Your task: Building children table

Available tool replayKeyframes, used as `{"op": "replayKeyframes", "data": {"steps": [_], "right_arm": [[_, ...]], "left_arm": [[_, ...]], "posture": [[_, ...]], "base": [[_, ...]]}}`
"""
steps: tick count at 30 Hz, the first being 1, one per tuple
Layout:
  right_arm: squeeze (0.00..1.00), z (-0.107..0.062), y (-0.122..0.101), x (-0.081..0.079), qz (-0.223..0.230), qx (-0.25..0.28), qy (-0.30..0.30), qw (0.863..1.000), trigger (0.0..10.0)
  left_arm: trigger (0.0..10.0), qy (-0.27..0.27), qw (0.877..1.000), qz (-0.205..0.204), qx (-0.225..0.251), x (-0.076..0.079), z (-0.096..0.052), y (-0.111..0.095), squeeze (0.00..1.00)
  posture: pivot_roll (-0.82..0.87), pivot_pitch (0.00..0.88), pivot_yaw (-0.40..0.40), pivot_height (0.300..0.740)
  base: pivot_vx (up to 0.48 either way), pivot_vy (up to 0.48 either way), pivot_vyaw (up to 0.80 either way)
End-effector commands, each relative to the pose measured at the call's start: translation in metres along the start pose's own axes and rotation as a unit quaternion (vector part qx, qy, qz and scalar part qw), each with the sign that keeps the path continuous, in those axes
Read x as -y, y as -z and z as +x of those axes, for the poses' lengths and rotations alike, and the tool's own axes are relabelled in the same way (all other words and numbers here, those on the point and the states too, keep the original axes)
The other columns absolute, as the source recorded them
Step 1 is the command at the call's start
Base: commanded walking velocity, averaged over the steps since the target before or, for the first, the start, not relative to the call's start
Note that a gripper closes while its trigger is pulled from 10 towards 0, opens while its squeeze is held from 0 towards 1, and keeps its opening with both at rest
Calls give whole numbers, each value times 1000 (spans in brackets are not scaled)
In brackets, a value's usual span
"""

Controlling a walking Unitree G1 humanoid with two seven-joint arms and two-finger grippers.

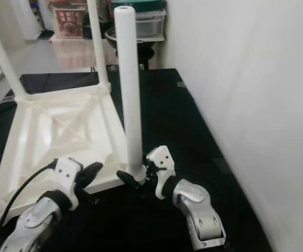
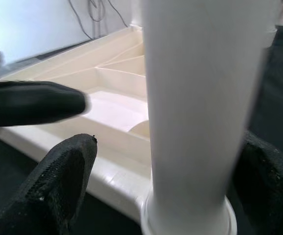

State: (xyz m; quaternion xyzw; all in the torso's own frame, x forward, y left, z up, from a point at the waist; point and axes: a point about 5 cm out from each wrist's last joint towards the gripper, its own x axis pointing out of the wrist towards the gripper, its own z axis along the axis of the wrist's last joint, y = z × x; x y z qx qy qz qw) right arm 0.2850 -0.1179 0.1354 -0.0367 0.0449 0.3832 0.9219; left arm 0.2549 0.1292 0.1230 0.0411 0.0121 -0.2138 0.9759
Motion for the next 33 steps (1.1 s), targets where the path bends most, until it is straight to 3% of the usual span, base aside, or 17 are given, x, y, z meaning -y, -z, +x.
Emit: {"op": "replayKeyframes", "data": {"steps": [1, 8, 15, 27, 33], "right_arm": [[0, 7, -1, -7, -2, -5, -12, 1000, 10000], [0, 14, -6, -5, -4, -1, 10, 1000, 10000], [0, 27, -12, -13, -13, 5, 15, 1000, 10000], [0, 30, -14, -15, -14, 5, 18, 1000, 10000], [0, 31, -14, -15, -17, 3, 17, 1000, 10000]], "left_arm": [[10000, -9, 1000, 6, -17, -3, -2, 5, 0], [10000, -11, 1000, 10, -17, -3, -1, 4, 0], [10000, -10, 1000, 13, -19, -5, -1, 4, 0], [10000, -12, 1000, 16, -19, -6, -1, 4, 0], [10000, -11, 999, 27, -13, -6, -1, 3, 0]], "posture": [[-75, 44, -22, 740], [-74, 49, -17, 740], [-67, 58, -13, 740], [-68, 60, -8, 740], [-70, 58, -8, 740]], "base": [[0, 480, 0], [0, 480, 0], [0, 480, 0], [0, 480, 0], [0, 0, 0]]}}
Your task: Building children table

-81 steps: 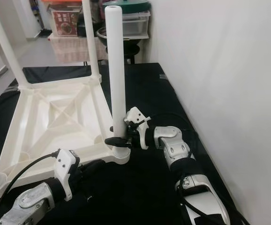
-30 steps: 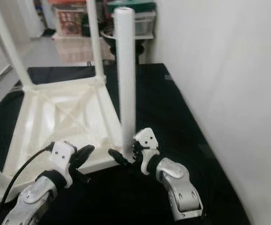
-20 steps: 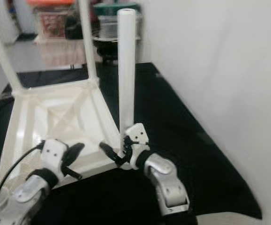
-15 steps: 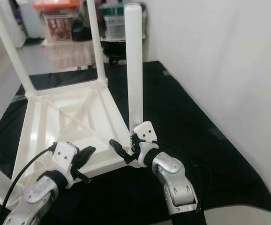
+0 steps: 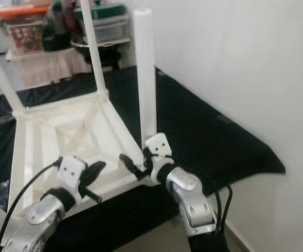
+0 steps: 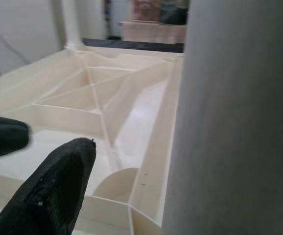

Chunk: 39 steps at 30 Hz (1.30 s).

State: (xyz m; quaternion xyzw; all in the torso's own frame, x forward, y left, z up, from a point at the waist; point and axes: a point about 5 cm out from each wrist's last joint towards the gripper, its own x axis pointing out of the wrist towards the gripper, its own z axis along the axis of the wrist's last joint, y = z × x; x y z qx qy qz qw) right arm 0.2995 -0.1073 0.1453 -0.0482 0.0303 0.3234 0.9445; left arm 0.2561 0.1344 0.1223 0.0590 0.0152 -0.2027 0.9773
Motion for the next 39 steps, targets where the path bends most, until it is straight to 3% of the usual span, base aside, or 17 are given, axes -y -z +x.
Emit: {"op": "replayKeyframes", "data": {"steps": [1, 5, 8, 12, 15, 19, 21, 24, 28, 29, 34, 39], "right_arm": [[0, 12, -2, -19, -4, -4, -48, 999, 10000], [0, 9, -3, -18, -5, -2, -63, 998, 10000], [0, -1, -4, -16, -16, 2, -111, 994, 10000], [0, -9, -2, -8, -20, -2, -125, 992, 10000], [0, -16, 8, 17, -19, -27, -72, 997, 10000], [0, -16, 11, 23, -19, -34, -53, 998, 10000], [0, -14, 15, 35, -23, -45, 2, 999, 10000], [0, -10, 15, 41, -26, -46, 33, 998, 10000], [0, 5, 2, 56, -32, -29, 79, 996, 10000], [0, 10, -6, 66, -42, -21, 93, 995, 10000], [0, 15, -19, 89, -59, -17, 126, 990, 10000], [0, 19, -31, 100, -62, -6, 148, 987, 10000]], "left_arm": [[10000, 0, 1000, 11, -6, -1, 0, 2, 0], [10000, 8, 1000, 18, 2, 0, 0, 0, 0], [10000, 14, 1000, 21, 5, 1, 0, 0, 0], [10000, 15, 1000, 20, 6, 2, 0, -1, 0], [10000, 14, 1000, 18, 8, 2, 0, -1, 0], [10000, 13, 1000, 18, 8, 2, 0, -1, 0], [10000, 13, 1000, 18, 9, 1, 0, -1, 0], [10000, 15, 1000, 18, 9, 1, 0, -2, 0], [10000, 20, 1000, 18, 9, 3, -1, -2, 0], [10000, 21, 1000, 17, 10, 3, -1, -2, 0], [10000, 23, 1000, 14, 11, 5, -3, -2, 0], [10000, 24, 1000, 10, 11, 6, -5, -2, 0]], "posture": [[-70, 58, -8, 740], [-71, 56, -10, 740], [-78, 56, -7, 740], [-81, 55, -6, 740], [-81, 57, -8, 740], [-79, 58, -9, 740], [-78, 59, -7, 740], [-78, 59, -1, 740], [-67, 60, -2, 740], [-62, 61, -4, 740], [-56, 61, -13, 740], [-49, 64, -16, 740]], "base": [[0, 0, 0], [0, 0, 0], [0, 0, 0], [0, 0, 0], [0, 0, 0], [0, 0, 0], [0, 0, 0], [0, 0, 0], [0, 0, 0], [0, 0, 0], [0, 0, 0], [0, 0, 0]]}}
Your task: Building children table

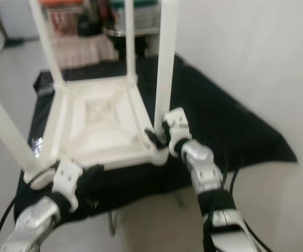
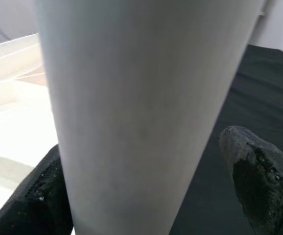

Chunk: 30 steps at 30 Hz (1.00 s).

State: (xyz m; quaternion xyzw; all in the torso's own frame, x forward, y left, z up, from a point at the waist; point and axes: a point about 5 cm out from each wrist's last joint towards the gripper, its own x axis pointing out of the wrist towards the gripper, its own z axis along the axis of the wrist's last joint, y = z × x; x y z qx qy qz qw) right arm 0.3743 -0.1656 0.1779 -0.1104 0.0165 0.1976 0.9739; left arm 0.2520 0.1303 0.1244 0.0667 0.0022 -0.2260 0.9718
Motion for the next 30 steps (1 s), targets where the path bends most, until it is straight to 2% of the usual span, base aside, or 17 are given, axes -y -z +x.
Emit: {"op": "replayKeyframes", "data": {"steps": [1, 5, 11, 13, 18, 22, 27, 29, 30], "right_arm": [[0, 1, -5, 8, -3, 8, 20, 1000, 10000], [0, 2, -5, 7, 0, 10, 17, 1000, 10000], [0, 0, 8, 1, 8, 1, 4, 1000, 10000], [0, 4, 9, 2, 18, 1, 6, 1000, 10000], [0, 21, -1, 0, 25, 11, 10, 1000, 10000], [0, 36, -26, -1, 23, 30, 22, 999, 10000], [0, 38, -37, -2, 31, 46, 13, 998, 10000], [0, 36, -34, -3, 35, 49, -4, 998, 10000], [0, 31, -25, -7, 38, 51, -39, 997, 10000]], "left_arm": [[10000, 2, 1000, -1, -2, 2, -3, 0, 0], [10000, 2, 1000, -2, -2, 2, -3, 0, 0], [10000, 7, 1000, -5, -2, 4, -5, 0, 0], [10000, 11, 1000, -5, -3, 4, -5, 0, 0], [10000, 13, 1000, -5, -2, 6, -8, -2, 0], [10000, 13, 1000, -6, -5, 7, -13, -1, 0], [10000, 15, 1000, -8, -6, 9, -16, -2, 0], [10000, 16, 1000, -10, -6, 9, -17, -2, 0], [10000, 16, 1000, -12, -5, 8, -17, -2, 0]], "posture": [[-49, 64, -16, 740], [-45, 65, -17, 740], [-45, 69, -16, 740], [-39, 75, -11, 740], [-17, 87, -17, 740], [12, 104, -25, 740], [17, 116, -33, 740], [11, 120, -30, 740], [1, 122, -25, 740]], "base": [[0, 0, 0], [0, 0, 0], [0, 0, 0], [0, 0, 0], [0, 0, 0], [0, 0, 0], [0, 0, 0], [0, 0, 0], [0, 0, 0]]}}
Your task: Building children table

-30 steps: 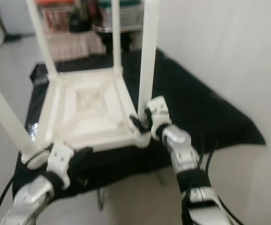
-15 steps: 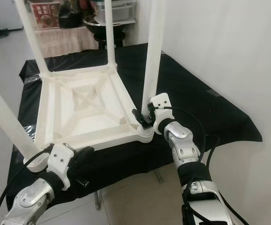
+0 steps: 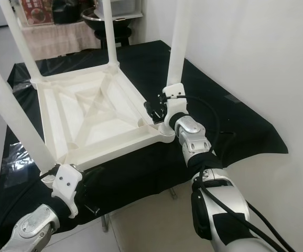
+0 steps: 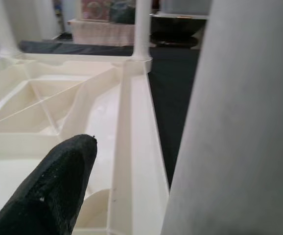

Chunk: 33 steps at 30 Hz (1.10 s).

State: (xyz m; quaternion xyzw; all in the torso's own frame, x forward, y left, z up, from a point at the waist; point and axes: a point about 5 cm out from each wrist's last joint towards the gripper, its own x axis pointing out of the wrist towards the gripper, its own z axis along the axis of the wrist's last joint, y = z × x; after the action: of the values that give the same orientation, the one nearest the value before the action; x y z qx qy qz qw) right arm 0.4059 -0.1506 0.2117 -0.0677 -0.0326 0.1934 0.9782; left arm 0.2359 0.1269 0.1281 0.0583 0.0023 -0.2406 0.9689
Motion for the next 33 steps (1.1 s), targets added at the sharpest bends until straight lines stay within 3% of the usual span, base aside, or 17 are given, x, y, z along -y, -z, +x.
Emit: {"op": "replayKeyframes", "data": {"steps": [1, 2, 5, 8, 13, 17, 25, 33], "right_arm": [[0, -3, 12, -12, 8, -7, -48, 999, 10000], [0, -11, 21, -14, 7, -8, -80, 997, 10000], [0, -18, 28, -14, 6, -11, -98, 995, 10000], [0, -36, 45, -11, -2, -17, -123, 992, 10000], [0, -61, 57, 3, 6, -20, -87, 996, 10000], [0, -69, 60, 4, 18, -18, -72, 997, 10000], [0, -87, 76, -25, 66, -26, -15, 997, 10000], [0, -100, 69, -54, 70, -17, -27, 997, 10000]], "left_arm": [[10000, 2, 1000, -4, -8, -2, -4, 2, 0], [10000, 2, 1000, -5, -8, -2, -3, 2, 0], [10000, 3, 1000, -5, -8, -3, -3, 2, 0], [10000, 5, 1000, -5, -8, -5, -2, 2, 0], [10000, 6, 1000, -1, -8, -8, 1, 3, 0], [10000, 5, 1000, 2, -8, -10, 3, 3, 0], [10000, 1, 1000, 10, -3, -13, 8, 1, 0], [10000, 1, 1000, 2, 0, -13, 8, 0, 0]], "posture": [[1, 122, -25, 740], [-8, 120, -20, 740], [-10, 120, -18, 740], [-35, 113, -5, 740], [-53, 100, 5, 740], [-60, 91, 6, 740], [-65, 73, -3, 740], [-71, 68, -4, 740]], "base": [[0, 0, 0], [0, 0, 0], [0, 0, 0], [0, 0, 0], [0, 0, 0], [0, 0, 0], [0, 0, 0], [0, 0, 0]]}}
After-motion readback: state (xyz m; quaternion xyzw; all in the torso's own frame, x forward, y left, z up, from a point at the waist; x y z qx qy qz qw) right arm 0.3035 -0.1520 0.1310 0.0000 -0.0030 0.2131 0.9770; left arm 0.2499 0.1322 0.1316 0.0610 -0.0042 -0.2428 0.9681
